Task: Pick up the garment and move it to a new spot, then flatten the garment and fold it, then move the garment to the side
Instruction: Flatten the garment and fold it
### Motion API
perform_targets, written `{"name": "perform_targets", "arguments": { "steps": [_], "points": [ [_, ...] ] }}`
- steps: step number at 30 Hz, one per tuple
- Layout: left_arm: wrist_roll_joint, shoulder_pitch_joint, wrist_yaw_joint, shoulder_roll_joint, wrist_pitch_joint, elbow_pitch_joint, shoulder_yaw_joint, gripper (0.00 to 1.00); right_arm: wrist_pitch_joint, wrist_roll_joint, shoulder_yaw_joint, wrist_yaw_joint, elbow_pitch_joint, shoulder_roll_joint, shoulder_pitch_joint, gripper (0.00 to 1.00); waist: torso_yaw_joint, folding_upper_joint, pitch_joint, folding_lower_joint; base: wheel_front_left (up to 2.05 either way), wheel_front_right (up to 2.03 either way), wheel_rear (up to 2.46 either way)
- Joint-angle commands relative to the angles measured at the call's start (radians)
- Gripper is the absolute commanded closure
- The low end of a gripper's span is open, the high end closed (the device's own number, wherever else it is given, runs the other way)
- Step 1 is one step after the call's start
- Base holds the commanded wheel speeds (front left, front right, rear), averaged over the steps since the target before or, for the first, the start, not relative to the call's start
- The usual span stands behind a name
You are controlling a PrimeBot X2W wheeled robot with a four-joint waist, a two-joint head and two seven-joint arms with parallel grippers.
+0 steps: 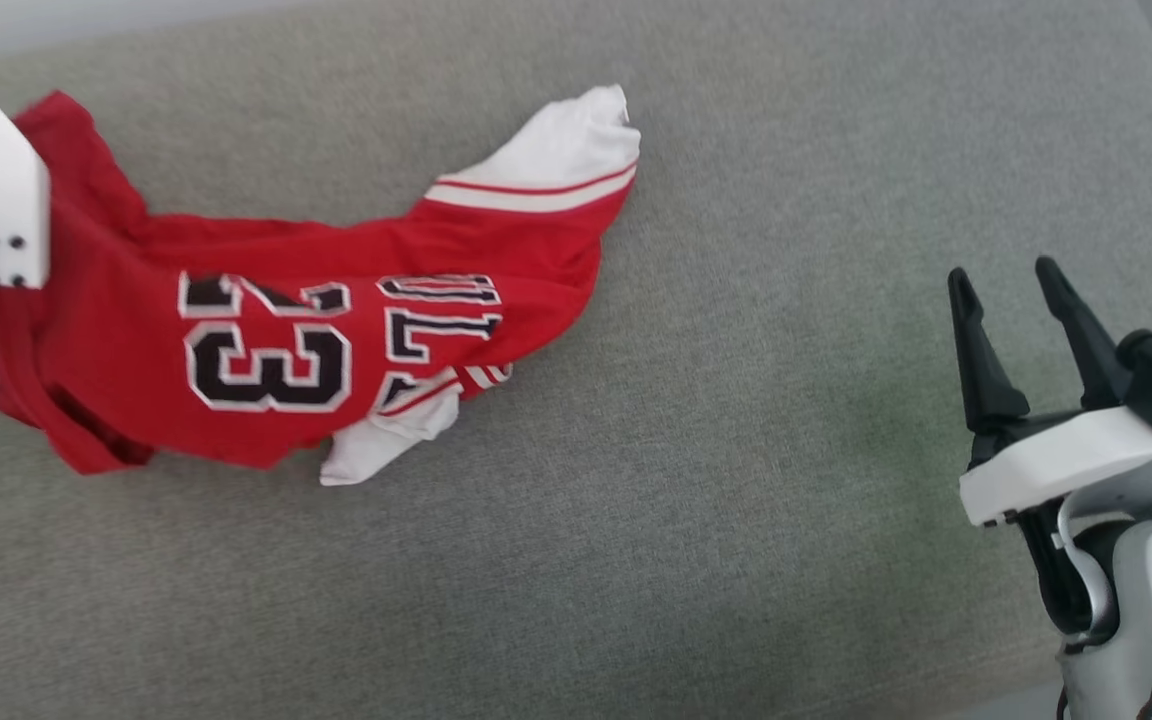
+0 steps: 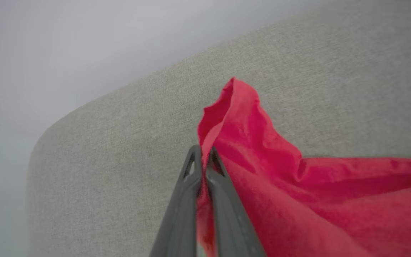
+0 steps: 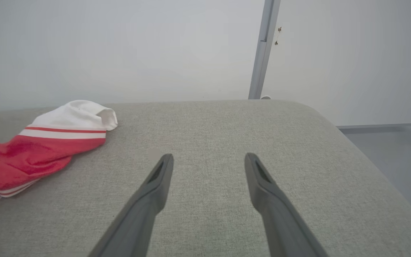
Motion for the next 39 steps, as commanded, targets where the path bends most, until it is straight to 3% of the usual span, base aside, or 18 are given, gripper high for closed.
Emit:
{"name": "perform_targets", "arguments": {
  "steps": [1, 6, 10, 11, 13, 15, 23, 31, 35, 39],
  "points": [
    [0.016, -0.026, -0.003, 0.009, -0.018, 0.01, -0.005, 1.0, -0.009, 0.006, 0.002, 0.0, -0.004, -0.001, -0.013, 0.0, -0.014, 0.0, 0.03, 0.0, 0.0, 0.0, 0.0],
    [0.094, -0.091, 0.016, 0.026, -0.072, 0.084, -0.041, 1.0, -0.022, 0.008, 0.009, 0.0, 0.002, 0.004, -0.035, 0.0, -0.026, 0.0, 0.073, 0.0, 0.0, 0.0, 0.0],
    [0.09, -0.123, 0.012, 0.004, -0.102, 0.137, -0.038, 1.0, -0.028, 0.008, 0.01, 0.0, 0.007, 0.006, -0.05, 0.0, -0.023, 0.0, 0.091, 0.0, 0.0, 0.0, 0.0],
    [0.09, -0.128, 0.01, 0.0, -0.106, 0.149, -0.039, 0.95, -0.028, 0.008, 0.012, 0.0, 0.009, 0.005, -0.052, 0.0, -0.02, 0.0, 0.093, 0.0, 0.0, 0.0, 0.0],
    [0.067, -0.131, 0.0, -0.019, -0.101, 0.176, -0.028, 0.58, -0.029, 0.006, 0.013, 0.0, 0.013, 0.004, -0.06, 0.0, -0.013, 0.0, 0.093, 0.0, 0.0, 0.0, 0.0],
    [0.047, -0.136, -0.014, -0.037, -0.101, 0.193, -0.021, 0.0, -0.03, 0.003, 0.014, 0.0, 0.015, 0.002, -0.064, 0.0, -0.004, 0.0, 0.088, 0.0, 0.0, 0.0, 0.0],
    [-0.016, -0.15, -0.089, -0.097, -0.082, 0.207, -0.003, 0.0, -0.021, 0.005, 0.017, 0.0, 0.014, -0.018, -0.044, 0.0, 0.057, 0.0, 0.035, 0.0, 0.0, 0.0, 0.0],
    [-0.089, -0.093, -0.158, -0.153, -0.05, 0.1, -0.002, 0.0, 0.002, -0.002, 0.007, 0.0, -0.008, -0.029, -0.019, 0.0, 0.126, 0.0, -0.03, 0.0, 0.0, 0.0, 0.0],
    [-0.115, -0.031, -0.166, -0.168, -0.022, -0.009, -0.013, 0.0, 0.009, -0.006, -0.002, 0.0, -0.02, -0.032, 0.001, 0.0, 0.156, 0.0, -0.062, 0.0, 0.0, 0.0, 0.0],
    [-0.137, 0.053, -0.141, -0.168, 0.007, -0.159, -0.026, 0.0, 0.015, -0.012, -0.016, 0.0, -0.033, -0.033, 0.015, 0.0, 0.181, 0.0, -0.092, 0.0, 0.0, 0.0, 0.0]
  ]
}}
